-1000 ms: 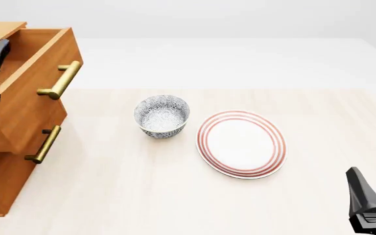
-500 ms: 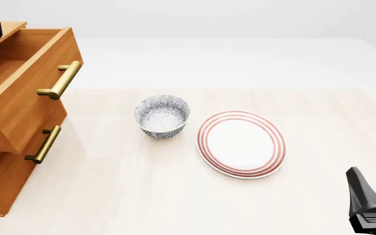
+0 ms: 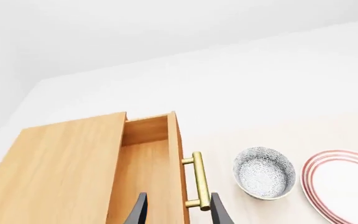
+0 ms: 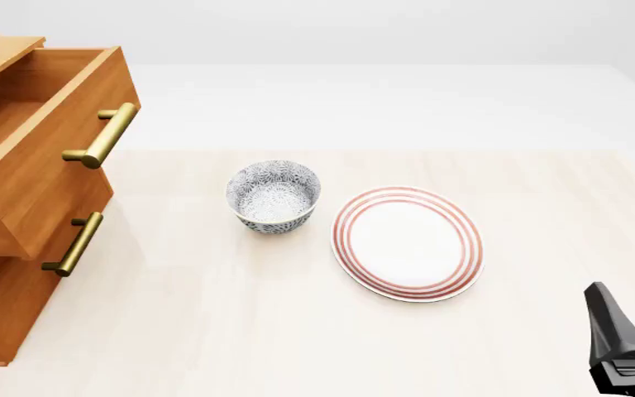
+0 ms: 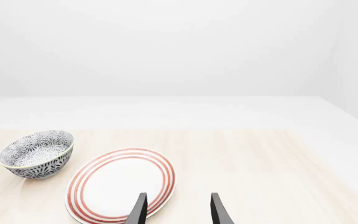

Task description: Open the top drawer of the cabinet.

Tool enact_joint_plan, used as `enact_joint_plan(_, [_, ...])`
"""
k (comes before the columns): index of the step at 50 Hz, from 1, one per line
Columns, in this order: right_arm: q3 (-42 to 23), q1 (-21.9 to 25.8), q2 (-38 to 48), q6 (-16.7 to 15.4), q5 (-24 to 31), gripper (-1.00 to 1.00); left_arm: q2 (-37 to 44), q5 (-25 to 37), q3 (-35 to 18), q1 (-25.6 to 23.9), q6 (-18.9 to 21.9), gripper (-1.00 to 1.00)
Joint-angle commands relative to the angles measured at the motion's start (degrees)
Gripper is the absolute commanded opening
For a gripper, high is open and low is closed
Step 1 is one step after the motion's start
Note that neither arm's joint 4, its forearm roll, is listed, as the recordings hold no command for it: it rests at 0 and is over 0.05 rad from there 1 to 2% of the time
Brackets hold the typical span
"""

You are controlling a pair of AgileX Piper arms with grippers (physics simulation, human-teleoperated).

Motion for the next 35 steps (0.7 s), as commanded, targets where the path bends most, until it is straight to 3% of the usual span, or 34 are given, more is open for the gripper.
enact_joint_plan(1, [0.0, 0.0, -0.01, 0.0, 0.0, 1.0, 1.28, 6.92, -3.81, 0.94, -1.96, 1.0])
enact_joint_plan(10, [0.0, -0.01, 0.0, 0.0, 0.0, 1.0, 3.22, 9.4, -5.75, 0.18, -3.28, 1.0])
enact_joint_plan(11, [0.0, 0.0, 0.0, 0.0, 0.0, 1.0, 4.1, 9.37, -6.58, -1.87, -5.12, 1.0])
enact_joint_plan(18, [0.0, -0.01, 0.0, -0.01, 0.0, 1.0, 4.8, 12.36, -7.64, -1.62, -4.82, 1.0])
enact_joint_plan(35, [0.0, 0.0, 0.01, 0.0, 0.0, 1.0, 5.28, 13.51, -5.66, -2.21, -7.27, 1.0])
